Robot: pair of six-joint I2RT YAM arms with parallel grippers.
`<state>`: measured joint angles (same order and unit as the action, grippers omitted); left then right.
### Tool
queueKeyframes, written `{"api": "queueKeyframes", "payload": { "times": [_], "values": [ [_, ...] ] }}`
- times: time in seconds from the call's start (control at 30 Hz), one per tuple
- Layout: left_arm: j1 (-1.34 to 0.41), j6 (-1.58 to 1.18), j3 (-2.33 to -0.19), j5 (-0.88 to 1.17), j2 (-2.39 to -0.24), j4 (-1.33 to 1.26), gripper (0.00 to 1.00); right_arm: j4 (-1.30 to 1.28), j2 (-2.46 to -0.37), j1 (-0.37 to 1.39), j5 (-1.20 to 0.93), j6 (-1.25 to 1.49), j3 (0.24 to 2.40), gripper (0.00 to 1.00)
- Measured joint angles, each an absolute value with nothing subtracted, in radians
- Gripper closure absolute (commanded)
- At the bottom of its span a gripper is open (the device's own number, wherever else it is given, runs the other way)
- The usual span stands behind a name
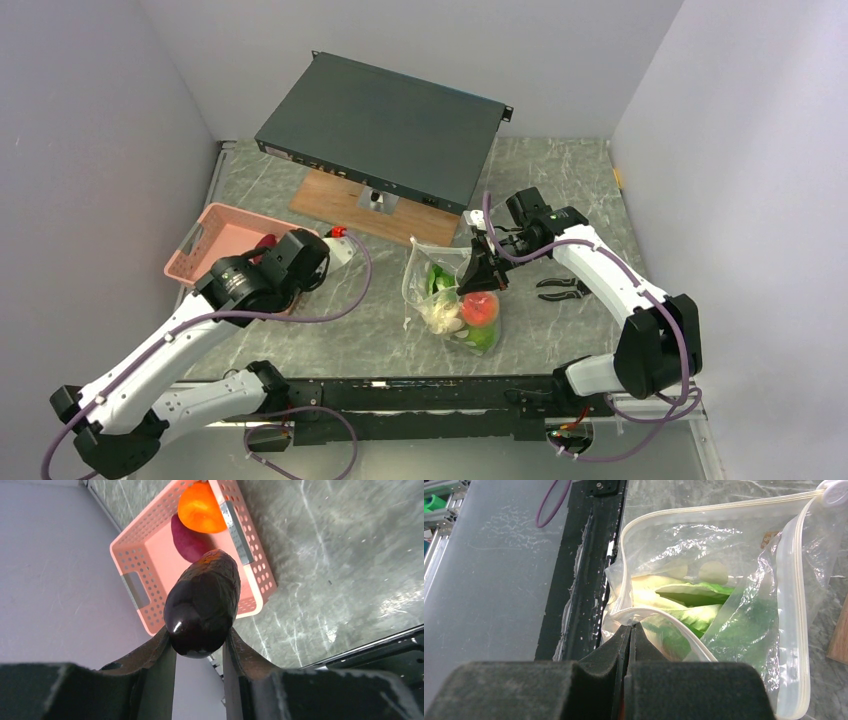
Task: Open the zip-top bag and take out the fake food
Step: Place the fake vegetable in the bin.
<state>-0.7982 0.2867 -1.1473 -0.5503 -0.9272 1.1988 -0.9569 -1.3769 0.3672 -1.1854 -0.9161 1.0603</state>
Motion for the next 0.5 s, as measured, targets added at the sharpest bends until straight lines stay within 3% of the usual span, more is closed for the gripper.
{"api": "queueKeyframes", "payload": {
  "times": [0.5],
  "values": [
    [-0.581,0.445,-0.936,-0.564,-0.873,1.102,1.0,-0.957,-1.38,0.367,-1.185,-0.916,1.06,1.0]
  ]
}}
